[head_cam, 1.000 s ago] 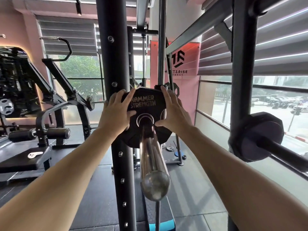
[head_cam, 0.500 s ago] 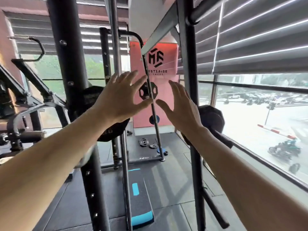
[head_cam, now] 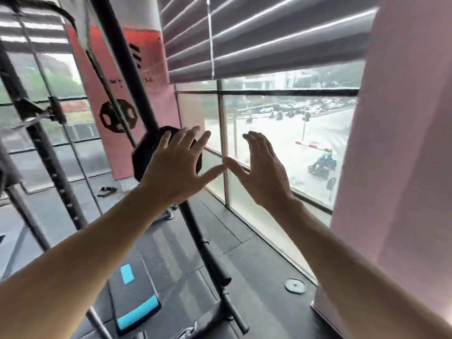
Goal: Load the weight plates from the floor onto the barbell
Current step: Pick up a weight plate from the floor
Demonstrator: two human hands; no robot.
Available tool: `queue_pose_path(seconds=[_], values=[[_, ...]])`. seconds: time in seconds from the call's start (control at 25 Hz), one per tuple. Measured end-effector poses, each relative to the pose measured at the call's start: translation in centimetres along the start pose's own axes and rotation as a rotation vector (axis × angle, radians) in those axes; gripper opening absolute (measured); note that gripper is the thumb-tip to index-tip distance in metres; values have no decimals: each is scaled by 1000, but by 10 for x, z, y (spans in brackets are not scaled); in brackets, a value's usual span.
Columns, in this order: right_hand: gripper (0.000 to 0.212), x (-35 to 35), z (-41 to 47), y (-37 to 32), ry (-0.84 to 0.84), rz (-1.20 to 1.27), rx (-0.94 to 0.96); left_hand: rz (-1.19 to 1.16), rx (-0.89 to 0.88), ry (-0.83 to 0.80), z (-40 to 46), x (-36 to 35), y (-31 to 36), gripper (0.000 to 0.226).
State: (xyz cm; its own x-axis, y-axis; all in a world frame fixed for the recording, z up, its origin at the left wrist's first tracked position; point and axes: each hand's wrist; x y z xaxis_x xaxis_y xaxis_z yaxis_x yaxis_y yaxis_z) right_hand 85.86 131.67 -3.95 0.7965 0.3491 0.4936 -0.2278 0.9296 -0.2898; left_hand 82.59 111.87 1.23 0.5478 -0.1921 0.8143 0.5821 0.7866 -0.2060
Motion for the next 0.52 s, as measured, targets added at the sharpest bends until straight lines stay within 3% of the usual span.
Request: queue_pose_path(seconds=[0.24, 0.52], values=[[81, 54, -71, 116, 4, -122, -212, -137, -154, -88, 32, -72, 119, 98], [78, 79, -156, 227, -113, -254, -530, -305, -288, -200, 60, -183, 234, 91]])
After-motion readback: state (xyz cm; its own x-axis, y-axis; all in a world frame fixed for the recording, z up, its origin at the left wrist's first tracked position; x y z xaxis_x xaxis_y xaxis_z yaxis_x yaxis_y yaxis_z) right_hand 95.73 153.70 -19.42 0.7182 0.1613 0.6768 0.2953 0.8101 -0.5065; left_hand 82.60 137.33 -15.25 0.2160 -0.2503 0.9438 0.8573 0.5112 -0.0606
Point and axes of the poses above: each hand's wrist, its own z-axis towards the middle knuckle, its own x-axis out of the back of the hand, y = z × x, and after that the axes turned 2 degrees about -y, right-handed
